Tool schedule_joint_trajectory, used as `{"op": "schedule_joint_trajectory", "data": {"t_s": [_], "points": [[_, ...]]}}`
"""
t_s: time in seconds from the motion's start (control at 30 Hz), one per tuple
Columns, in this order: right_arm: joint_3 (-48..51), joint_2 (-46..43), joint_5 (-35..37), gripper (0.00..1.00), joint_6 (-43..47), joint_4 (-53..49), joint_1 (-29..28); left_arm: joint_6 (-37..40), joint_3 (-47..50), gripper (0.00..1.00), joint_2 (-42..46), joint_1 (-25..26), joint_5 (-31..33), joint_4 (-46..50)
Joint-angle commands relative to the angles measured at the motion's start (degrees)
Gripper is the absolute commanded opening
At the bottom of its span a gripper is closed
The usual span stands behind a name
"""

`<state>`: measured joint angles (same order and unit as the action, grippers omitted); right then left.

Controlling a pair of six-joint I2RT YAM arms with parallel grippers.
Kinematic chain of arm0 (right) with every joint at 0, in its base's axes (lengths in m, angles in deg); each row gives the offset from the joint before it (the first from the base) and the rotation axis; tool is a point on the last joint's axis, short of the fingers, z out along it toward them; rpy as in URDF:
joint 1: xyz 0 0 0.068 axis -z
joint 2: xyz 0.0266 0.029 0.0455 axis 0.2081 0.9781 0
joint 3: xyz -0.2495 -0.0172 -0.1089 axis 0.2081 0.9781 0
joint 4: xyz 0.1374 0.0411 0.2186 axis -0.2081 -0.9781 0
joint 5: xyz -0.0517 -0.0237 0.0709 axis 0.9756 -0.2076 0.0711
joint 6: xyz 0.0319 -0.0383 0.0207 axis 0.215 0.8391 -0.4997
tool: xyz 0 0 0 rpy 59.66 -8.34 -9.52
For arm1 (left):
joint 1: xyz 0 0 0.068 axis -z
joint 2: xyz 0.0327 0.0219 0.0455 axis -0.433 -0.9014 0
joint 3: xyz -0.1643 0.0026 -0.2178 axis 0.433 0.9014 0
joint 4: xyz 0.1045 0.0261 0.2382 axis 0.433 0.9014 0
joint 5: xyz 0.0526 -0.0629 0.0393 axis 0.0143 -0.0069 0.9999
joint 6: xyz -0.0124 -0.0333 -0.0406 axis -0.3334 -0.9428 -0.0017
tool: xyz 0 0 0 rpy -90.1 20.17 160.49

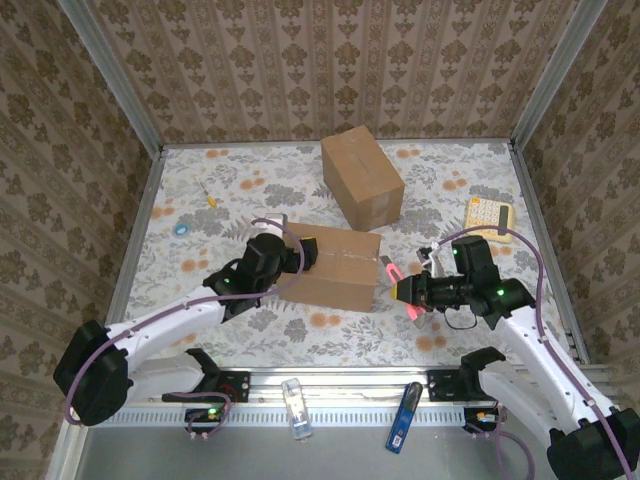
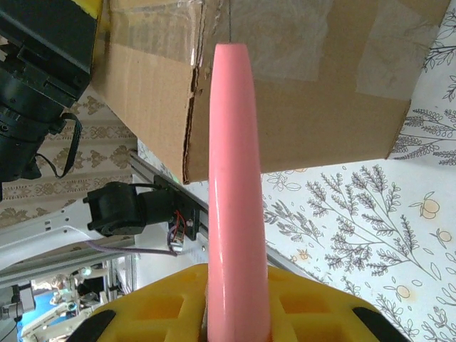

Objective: Unpack the express box

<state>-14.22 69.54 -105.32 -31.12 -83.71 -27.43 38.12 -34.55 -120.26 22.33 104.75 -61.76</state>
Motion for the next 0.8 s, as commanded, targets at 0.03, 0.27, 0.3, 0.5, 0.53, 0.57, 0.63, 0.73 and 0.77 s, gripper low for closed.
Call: {"op": "schedule_joint_trajectory", "data": {"t_s": [0.03,0.27,0.3,0.5,0.53,0.57,0.63,0.73,0.77], "points": [[-2.76,0.08,0.36,0.0,-0.15,0.95,-0.74,0.37,2.11,1.0,-1.5,0.46,1.48,5.11],[-3.59,-0.45,3.2,0.0,-1.02,1.77,-0.8,0.82,1.65,1.0,-2.48,0.51,1.31,5.38],[-3.65,-0.15,3.19,0.0,-1.19,2.14,-0.75,0.79,1.57,1.0,-2.57,0.48,1.33,5.41],[-4.18,2.31,3.45,0.0,-0.47,3.16,-0.75,1.01,1.29,1.0,-2.75,0.45,1.41,5.7],[-4.27,2.66,3.49,0.0,-0.37,3.37,-0.71,1.01,1.29,1.0,-2.75,0.47,1.46,5.73],[-4.35,2.94,3.56,0.0,-0.38,3.59,-0.75,1.01,1.29,1.0,-2.76,0.49,1.49,5.82],[-4.49,3.44,3.55,0.0,-0.23,3.89,-0.72,0.93,1.29,1.0,-2.75,0.5,1.48,5.83],[-4.44,3.99,3.46,0.0,-0.2,4.4,-0.75,0.92,1.3,1.0,-2.84,0.5,1.48,5.86],[-4.38,4.16,3.46,0.0,-0.17,4.57,-0.75,0.92,1.29,1.0,-2.84,0.5,1.48,5.86]]}}
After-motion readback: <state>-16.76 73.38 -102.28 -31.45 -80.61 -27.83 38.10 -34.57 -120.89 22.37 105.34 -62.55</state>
